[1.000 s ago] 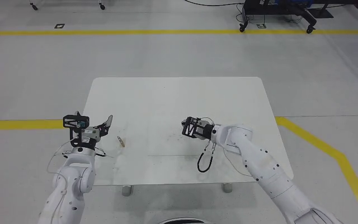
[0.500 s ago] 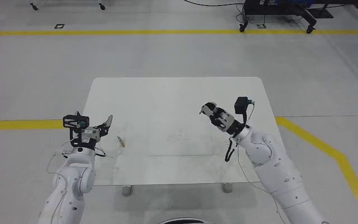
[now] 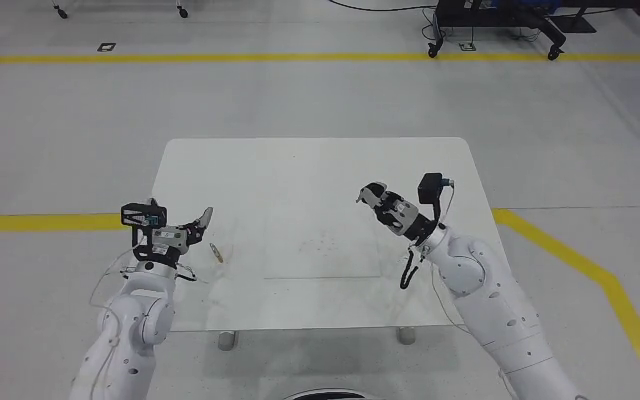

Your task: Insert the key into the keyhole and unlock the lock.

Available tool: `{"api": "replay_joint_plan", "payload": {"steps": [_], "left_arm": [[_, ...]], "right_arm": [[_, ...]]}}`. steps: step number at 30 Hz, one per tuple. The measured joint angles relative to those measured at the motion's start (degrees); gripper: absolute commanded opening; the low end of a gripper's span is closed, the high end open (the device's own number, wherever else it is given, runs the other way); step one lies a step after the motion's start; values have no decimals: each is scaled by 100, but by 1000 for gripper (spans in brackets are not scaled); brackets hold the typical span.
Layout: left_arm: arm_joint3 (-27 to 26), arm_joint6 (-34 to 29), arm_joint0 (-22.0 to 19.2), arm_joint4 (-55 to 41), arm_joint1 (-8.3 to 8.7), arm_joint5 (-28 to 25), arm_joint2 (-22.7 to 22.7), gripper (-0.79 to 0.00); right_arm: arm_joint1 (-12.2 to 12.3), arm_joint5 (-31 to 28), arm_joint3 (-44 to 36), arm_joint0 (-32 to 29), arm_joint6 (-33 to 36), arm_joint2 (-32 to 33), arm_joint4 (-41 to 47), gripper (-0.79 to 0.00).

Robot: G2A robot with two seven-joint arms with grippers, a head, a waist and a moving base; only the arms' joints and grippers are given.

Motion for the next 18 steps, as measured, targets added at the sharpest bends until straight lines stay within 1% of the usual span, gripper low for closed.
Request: {"api": "replay_joint_plan", "payload": {"steps": [2,3,5,6,7,9,12,14,15,18], "left_arm": [[-46,-311,-117,-616,-7,-507,85,0],[-32,-660,-209,-1204,-8,-927,148,0],[68,-1448,-428,-2347,7,-1523,196,0],[161,-2069,-620,-3161,26,-1820,222,0],[238,-2533,-775,-3742,42,-1968,243,0],[408,-3464,-1131,-4800,76,-2066,313,0],[695,-4364,-1565,-5842,87,-2029,563,0],[897,-4735,-1850,-6328,76,-1927,767,0],[1035,-4924,-2054,-6594,63,-1878,909,0],[1435,-5291,-2515,-7206,19,-1739,1274,0]], "right_arm": [[-36,-139,164,65,-111,-119,284,-785],[-63,-272,313,162,-167,-210,464,-785],[-111,-408,546,338,-236,-373,623,-785],[-152,-508,667,452,-323,-503,716,-785],[-186,-605,744,527,-413,-603,803,-785],[-264,-803,934,695,-612,-823,1003,-785],[-370,-859,1236,959,-832,-1062,1159,-785],[-429,-855,1400,1114,-958,-1168,1197,-785],[-464,-835,1487,1205,-1032,-1224,1188,-785],[-510,-829,1572,1306,-1193,-1275,1160,-785]]}}
